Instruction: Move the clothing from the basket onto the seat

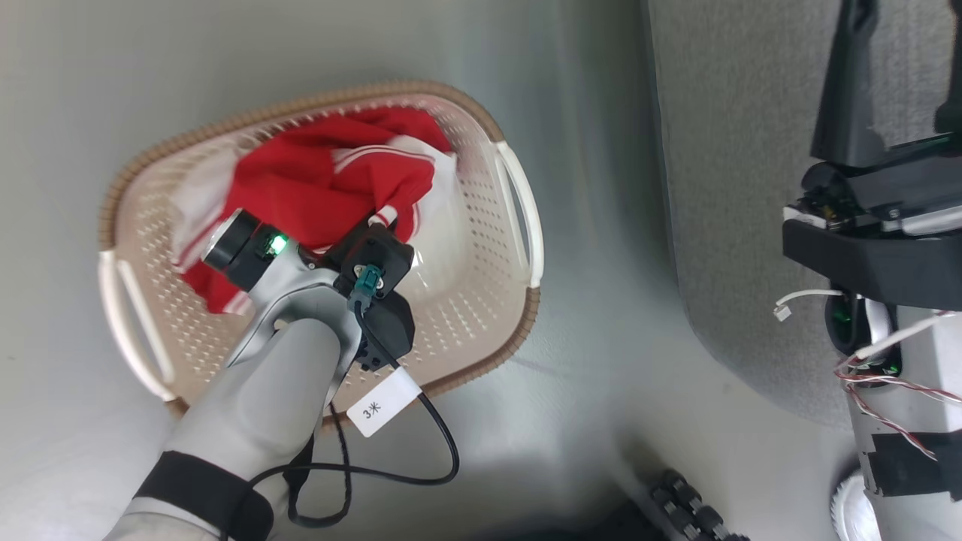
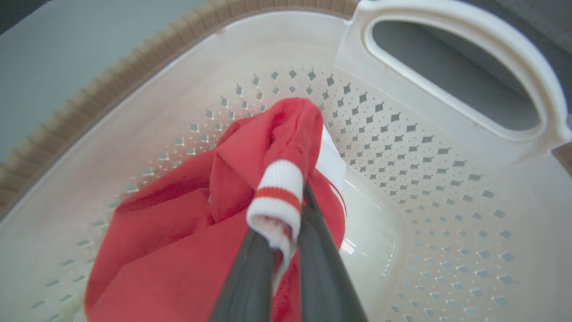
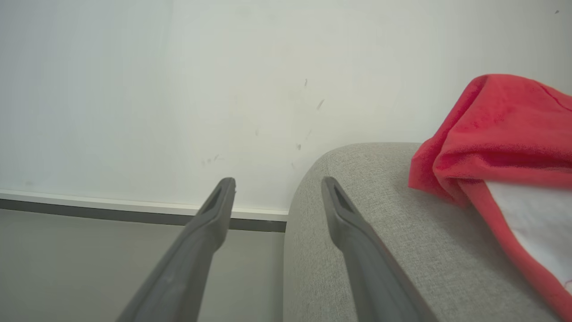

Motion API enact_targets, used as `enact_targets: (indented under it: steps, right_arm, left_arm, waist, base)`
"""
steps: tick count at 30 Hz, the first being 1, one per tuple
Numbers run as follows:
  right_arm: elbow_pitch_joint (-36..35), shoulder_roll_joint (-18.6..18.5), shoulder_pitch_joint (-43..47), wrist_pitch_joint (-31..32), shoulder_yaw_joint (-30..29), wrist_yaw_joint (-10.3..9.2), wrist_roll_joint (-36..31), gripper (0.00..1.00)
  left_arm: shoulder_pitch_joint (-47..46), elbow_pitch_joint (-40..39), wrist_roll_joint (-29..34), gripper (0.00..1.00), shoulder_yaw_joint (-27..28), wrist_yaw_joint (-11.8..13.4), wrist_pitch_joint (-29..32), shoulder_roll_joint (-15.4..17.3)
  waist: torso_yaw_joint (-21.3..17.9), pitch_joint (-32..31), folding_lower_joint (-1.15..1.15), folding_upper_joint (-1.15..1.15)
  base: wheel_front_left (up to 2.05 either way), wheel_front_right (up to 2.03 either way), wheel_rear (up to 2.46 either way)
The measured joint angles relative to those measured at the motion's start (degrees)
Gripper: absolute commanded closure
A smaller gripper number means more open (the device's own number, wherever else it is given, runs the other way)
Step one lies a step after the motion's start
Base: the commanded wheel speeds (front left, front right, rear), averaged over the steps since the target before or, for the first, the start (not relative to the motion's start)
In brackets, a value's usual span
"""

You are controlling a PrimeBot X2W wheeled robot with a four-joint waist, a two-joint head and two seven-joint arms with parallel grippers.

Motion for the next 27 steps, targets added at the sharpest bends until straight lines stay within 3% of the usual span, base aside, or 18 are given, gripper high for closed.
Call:
enact_targets:
  steps: [15, 27]
  right_arm:
    - [9.6, 0.0, 1.4, 0.0, 0.5, 1.48, -0.3, 0.0]
    - [16.2, 0.5, 3.8, 0.0, 1.4, 2.85, -0.3, 0.0]
  left_arm:
    - [0.0, -10.7, -6.7, 1.0, 2.4, -4.3, -0.7, -0.6]
    - [0.4, -20.7, -10.4, 1.0, 3.5, -6.0, -0.7, -0.8]
  waist:
    - [4.7, -10.9, -0.01, 0.0]
    - [8.2, -20.6, -0.02, 0.0]
  base:
    - [0.0, 0.0, 0.0]
    - [0.0, 0.0, 0.0]
